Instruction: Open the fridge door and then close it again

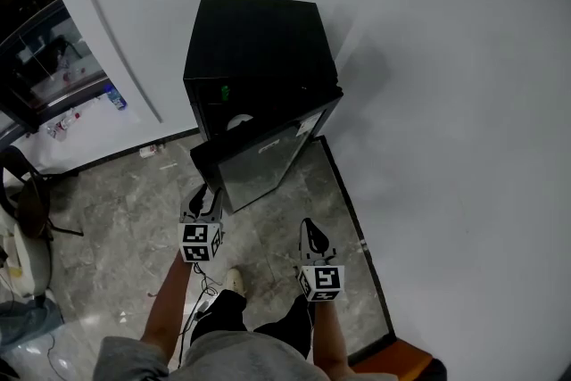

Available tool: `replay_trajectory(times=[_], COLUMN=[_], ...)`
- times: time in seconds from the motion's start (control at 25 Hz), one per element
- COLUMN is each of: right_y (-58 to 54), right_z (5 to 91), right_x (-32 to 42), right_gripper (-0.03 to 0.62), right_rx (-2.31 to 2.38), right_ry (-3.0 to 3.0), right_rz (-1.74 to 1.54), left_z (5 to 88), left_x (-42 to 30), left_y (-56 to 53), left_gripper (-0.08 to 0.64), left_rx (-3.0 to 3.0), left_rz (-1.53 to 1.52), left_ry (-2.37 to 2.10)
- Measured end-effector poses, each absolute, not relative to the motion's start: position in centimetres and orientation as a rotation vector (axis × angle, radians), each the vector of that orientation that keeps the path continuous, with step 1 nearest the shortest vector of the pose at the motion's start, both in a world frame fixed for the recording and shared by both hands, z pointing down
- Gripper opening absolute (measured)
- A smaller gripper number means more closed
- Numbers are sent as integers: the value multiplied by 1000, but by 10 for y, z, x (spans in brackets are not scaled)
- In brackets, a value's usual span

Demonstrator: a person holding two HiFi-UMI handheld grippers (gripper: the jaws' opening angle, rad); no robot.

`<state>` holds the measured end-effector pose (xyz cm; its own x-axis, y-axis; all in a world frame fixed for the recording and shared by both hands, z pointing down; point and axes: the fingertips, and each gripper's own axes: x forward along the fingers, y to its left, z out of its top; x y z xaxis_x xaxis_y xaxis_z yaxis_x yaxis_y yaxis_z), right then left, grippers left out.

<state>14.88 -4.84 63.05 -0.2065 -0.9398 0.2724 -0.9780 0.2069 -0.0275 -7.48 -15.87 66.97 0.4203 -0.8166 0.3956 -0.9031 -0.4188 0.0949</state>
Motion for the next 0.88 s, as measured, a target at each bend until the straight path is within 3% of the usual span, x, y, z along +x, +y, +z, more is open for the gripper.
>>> replay_trajectory(times=[0.88], right_y=[-47], right_z=[637], right_x=[208], right_gripper=[25], right_rx=[1653], right_ry=[-2394], right_rz=[306], left_z=[672], left_x=[-34], left_y=[-98], left_gripper=[133], left_rx=[2259], left_rz=[445], left_ry=[-1657])
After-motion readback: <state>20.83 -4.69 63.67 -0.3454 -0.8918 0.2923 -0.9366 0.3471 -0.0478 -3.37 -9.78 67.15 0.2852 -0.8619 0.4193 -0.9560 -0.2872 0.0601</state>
